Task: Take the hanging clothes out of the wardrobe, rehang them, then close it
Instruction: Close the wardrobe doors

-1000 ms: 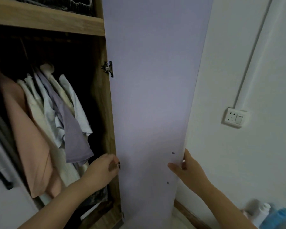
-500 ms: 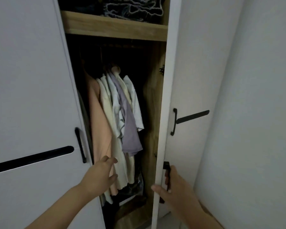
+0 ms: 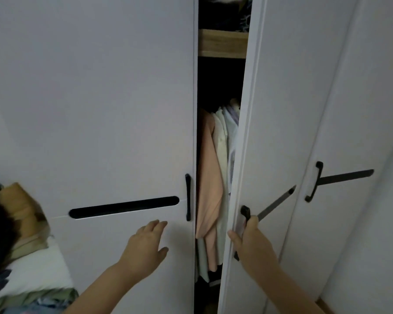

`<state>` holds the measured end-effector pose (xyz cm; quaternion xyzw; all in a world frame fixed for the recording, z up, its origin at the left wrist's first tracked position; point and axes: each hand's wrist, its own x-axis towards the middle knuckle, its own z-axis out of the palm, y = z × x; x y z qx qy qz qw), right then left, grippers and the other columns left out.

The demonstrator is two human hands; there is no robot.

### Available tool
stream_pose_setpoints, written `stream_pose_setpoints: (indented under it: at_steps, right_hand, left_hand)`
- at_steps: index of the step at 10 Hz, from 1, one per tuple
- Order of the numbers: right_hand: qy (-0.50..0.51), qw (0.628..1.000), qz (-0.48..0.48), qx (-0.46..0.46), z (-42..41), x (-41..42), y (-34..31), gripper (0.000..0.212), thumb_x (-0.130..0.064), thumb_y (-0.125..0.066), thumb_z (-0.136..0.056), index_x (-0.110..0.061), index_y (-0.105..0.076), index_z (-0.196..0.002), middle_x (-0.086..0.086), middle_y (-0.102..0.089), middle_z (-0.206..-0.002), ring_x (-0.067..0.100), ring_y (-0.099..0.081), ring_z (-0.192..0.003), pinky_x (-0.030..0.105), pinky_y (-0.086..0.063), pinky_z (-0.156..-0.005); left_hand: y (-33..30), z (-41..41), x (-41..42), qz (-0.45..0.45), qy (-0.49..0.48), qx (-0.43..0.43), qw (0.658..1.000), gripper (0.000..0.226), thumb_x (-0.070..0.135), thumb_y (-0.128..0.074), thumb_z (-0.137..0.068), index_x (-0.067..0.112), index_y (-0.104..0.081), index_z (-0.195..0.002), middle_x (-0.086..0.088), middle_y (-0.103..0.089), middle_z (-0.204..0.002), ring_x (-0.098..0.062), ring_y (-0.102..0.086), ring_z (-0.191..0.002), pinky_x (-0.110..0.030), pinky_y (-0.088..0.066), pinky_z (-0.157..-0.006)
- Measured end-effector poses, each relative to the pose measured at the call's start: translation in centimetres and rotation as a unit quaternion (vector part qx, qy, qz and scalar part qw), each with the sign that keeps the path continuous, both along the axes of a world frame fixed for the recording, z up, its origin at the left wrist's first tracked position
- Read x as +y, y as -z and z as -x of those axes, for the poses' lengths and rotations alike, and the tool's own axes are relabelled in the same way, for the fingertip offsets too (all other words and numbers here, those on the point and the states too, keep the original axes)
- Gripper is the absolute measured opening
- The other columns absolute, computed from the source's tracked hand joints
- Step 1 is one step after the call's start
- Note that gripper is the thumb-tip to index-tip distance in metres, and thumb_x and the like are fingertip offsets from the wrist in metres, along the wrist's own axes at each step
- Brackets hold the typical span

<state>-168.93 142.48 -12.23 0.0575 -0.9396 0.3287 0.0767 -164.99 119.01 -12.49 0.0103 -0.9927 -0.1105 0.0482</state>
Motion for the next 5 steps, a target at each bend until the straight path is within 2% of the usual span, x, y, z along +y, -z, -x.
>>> stream_pose_setpoints:
  at_steps: [1,2,3,4,5]
  right_hand:
    - [-0.012,1.0,0.009,-0.008,1.5,-1.8,0.0,0.039,-0.031,-0.048,-0.096,-0.011,-0.03,-0.124,-0.01,-0.048,-0.071,0.0,-0.047,-0.057,0.013,-0.033,-0.045]
    - [-0.033,0.999,0.005,-0.019,3.5,-3.5,-0.1,0.035,-0.025,-0.044,-0.098,-0.014,-0.027,-0.126,-0.009,-0.045,-0.07,0.003,-0.046,-0.057,0.015,-0.035,-0.048]
    - [-0.062,0.996,-0.069,-0.003,5.7,-4.7,0.1,0.016,-0.025,-0.038,-0.099,-0.023,-0.039,-0.115,-0.001,-0.049,-0.075,0.01,-0.048,-0.062,0.024,-0.038,-0.056]
    - [-0.084,0.993,-0.083,0.001,7.5,-5.7,-0.6,0.017,-0.017,-0.028,-0.099,-0.034,-0.026,-0.1,0.007,-0.048,-0.093,0.019,-0.048,-0.081,0.031,-0.039,-0.07]
    - [-0.085,0.996,-0.005,-0.037,9.3,-6.4,-0.8,0.035,-0.008,-0.032,-0.098,-0.019,-0.031,-0.131,0.009,-0.046,-0.095,0.02,-0.046,-0.083,0.031,-0.037,-0.072]
  left_hand:
    - [0.3,0.3,-0.8,-0.019,-0.019,-0.001,1.0,0.066,0.034,-0.049,-0.093,0.021,-0.015,-0.148,0.002,-0.022,-0.153,-0.019,-0.029,-0.138,-0.029,-0.029,-0.111]
    - [0.6,0.9,-1.1,-0.032,-0.039,-0.001,0.999,0.066,0.035,-0.048,-0.093,0.022,-0.013,-0.148,0.004,-0.022,-0.153,-0.017,-0.03,-0.137,-0.027,-0.029,-0.11]
    - [0.8,1.8,-1.1,-0.043,-0.056,0.0,0.998,0.066,0.034,-0.048,-0.094,0.022,-0.013,-0.148,0.005,-0.021,-0.153,-0.017,-0.029,-0.137,-0.027,-0.028,-0.109]
    - [0.9,2.5,-0.8,-0.052,-0.068,0.0,0.996,0.064,0.035,-0.048,-0.093,0.023,-0.015,-0.147,0.006,-0.022,-0.152,-0.016,-0.029,-0.136,-0.027,-0.029,-0.11]
    - [1.1,3.4,-0.3,-0.052,-0.078,0.0,0.996,0.064,0.035,-0.048,-0.093,0.024,-0.015,-0.147,0.006,-0.021,-0.152,-0.015,-0.029,-0.136,-0.028,-0.028,-0.11]
